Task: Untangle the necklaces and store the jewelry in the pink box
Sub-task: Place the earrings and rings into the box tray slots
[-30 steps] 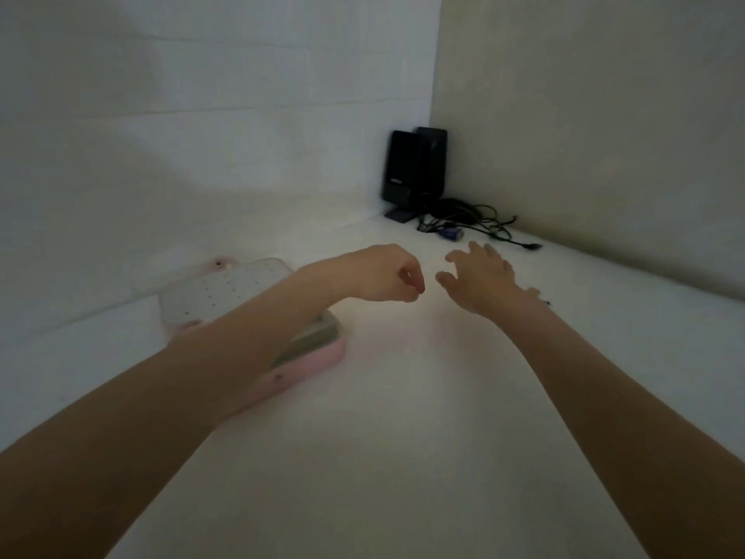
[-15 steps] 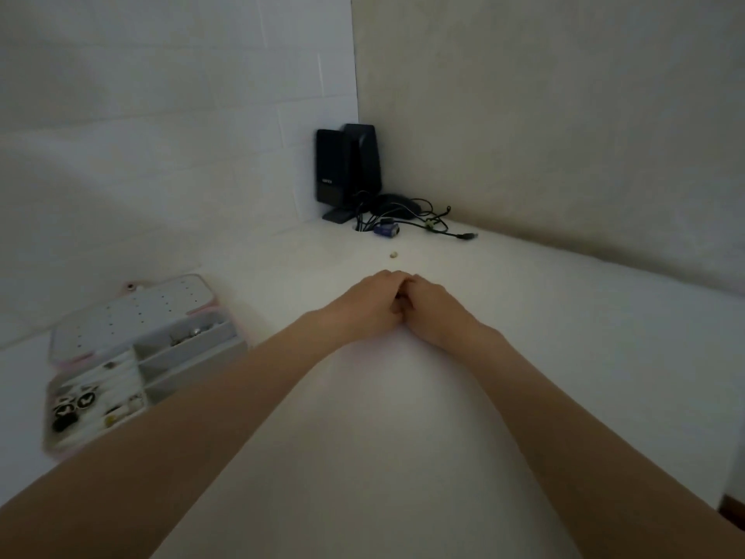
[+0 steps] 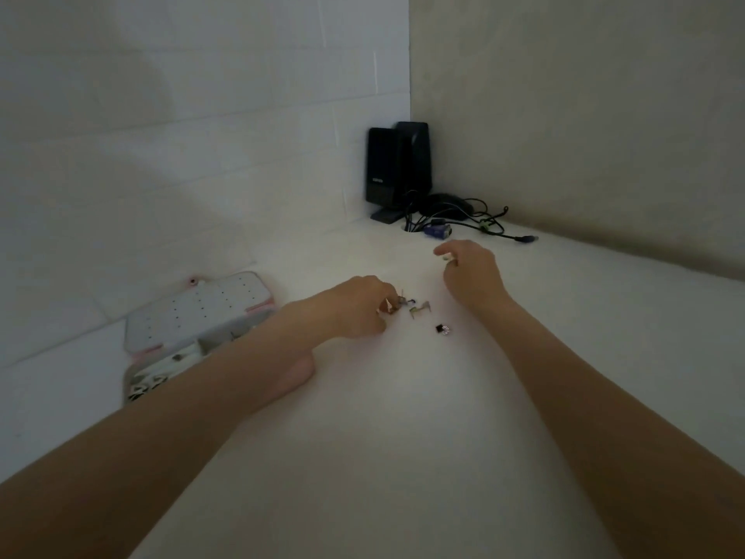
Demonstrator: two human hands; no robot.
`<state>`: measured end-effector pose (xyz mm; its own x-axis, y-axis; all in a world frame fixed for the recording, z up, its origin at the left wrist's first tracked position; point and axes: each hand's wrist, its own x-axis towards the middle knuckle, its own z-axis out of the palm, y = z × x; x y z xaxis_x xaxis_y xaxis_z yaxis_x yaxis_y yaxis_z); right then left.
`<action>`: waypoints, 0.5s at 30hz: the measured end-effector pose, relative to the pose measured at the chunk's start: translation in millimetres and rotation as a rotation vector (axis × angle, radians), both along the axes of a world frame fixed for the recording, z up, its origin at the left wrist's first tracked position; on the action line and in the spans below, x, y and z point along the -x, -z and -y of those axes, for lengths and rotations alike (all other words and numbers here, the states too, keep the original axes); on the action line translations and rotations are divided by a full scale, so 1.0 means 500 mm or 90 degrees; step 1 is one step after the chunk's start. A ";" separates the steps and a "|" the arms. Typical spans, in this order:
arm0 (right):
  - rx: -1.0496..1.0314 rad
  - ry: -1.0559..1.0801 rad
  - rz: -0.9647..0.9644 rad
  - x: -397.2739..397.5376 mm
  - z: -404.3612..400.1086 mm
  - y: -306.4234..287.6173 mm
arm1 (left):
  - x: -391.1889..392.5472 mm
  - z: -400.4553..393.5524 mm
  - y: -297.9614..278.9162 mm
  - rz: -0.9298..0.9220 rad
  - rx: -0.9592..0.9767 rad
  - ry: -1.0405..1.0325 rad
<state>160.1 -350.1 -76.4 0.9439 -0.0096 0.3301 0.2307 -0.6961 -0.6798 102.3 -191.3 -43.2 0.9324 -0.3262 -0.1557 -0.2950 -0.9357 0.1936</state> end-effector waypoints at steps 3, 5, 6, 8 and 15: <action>0.090 -0.020 -0.047 -0.032 -0.018 0.002 | -0.006 0.000 0.000 0.011 0.015 0.009; 0.161 -0.008 -0.085 -0.054 -0.025 0.007 | -0.012 -0.002 0.000 0.017 0.030 0.007; 0.190 -0.002 -0.103 -0.064 -0.025 0.011 | -0.014 -0.003 0.002 0.022 0.038 0.008; 0.247 0.018 -0.118 -0.070 -0.020 0.016 | -0.017 -0.008 0.006 0.031 0.062 0.011; 0.220 0.023 0.004 -0.050 -0.009 0.014 | -0.009 -0.012 0.013 0.065 0.123 -0.005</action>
